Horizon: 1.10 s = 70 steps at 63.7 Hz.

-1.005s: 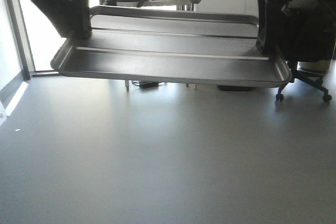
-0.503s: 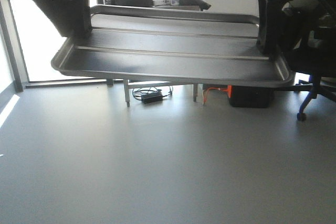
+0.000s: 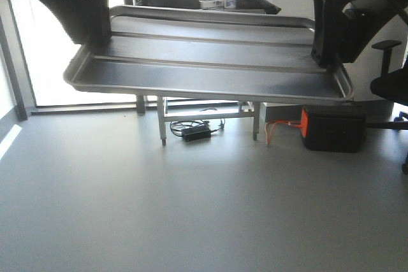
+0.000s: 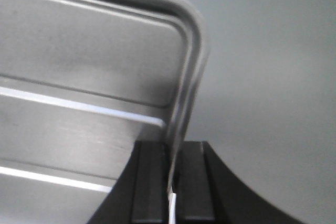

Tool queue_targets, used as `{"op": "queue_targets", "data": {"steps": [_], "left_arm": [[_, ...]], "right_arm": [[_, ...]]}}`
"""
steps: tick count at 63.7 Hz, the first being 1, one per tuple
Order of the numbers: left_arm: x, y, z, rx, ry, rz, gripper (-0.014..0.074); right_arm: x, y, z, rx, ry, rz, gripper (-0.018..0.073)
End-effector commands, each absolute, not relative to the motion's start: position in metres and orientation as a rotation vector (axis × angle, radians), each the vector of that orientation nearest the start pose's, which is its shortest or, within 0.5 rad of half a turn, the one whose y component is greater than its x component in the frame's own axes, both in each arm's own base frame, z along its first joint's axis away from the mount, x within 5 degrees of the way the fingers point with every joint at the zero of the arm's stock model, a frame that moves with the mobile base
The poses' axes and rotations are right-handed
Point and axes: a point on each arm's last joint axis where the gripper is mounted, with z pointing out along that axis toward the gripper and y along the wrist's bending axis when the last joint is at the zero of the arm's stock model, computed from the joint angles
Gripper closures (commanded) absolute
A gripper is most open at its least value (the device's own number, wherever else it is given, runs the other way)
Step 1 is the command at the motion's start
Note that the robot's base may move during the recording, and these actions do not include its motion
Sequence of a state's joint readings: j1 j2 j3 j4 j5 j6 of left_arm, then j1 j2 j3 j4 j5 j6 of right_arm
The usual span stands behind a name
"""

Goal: Grab silver tray and stack on right shelf
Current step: 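Carry the held tray level while the base drives to another shelf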

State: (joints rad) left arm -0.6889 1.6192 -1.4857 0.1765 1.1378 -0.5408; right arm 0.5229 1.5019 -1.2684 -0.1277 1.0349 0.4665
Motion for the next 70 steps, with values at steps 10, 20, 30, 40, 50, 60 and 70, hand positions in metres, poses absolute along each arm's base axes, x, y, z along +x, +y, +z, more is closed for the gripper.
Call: {"op": "queue_targets", "data": {"steps": [10, 20, 30, 40, 50, 60, 70], "left_arm": [[0.2630, -0.2052, 0.3588, 0.277, 2.602, -0.220, 0.0689], [0.2630, -0.2052, 0.3588, 0.277, 2.602, -0.220, 0.0689], [0.2630, -0.2052, 0.3588, 0.277, 2.602, -0.220, 0.0689], [0.2630, -0.2052, 0.3588, 0.277, 2.602, -0.220, 0.0689], [0.2630, -0.2052, 0.3588, 0.277, 2.602, -0.220, 0.0689], [0.2630, -0.2052, 0.3588, 0.277, 2.602, -0.220, 0.0689], [0.2630, -0.2052, 0.3588, 0.277, 2.602, -0.220, 0.0689]], "right_arm": [[0.2675, 0.1441, 0.3341, -0.180, 2.617, 0.171, 0.0502], [0.2675, 0.1441, 0.3341, -0.180, 2.617, 0.171, 0.0502], [0.2675, 0.1441, 0.3341, -0.180, 2.617, 0.171, 0.0502], [0.2675, 0.1440, 0.3340, -0.180, 2.618, 0.170, 0.0502], [0.2675, 0.1440, 0.3340, -0.180, 2.618, 0.170, 0.0502], [0.2674, 0.1440, 0.3340, -0.180, 2.619, 0.169, 0.0502], [0.2674, 0.1440, 0.3340, -0.180, 2.619, 0.169, 0.0502]]}}
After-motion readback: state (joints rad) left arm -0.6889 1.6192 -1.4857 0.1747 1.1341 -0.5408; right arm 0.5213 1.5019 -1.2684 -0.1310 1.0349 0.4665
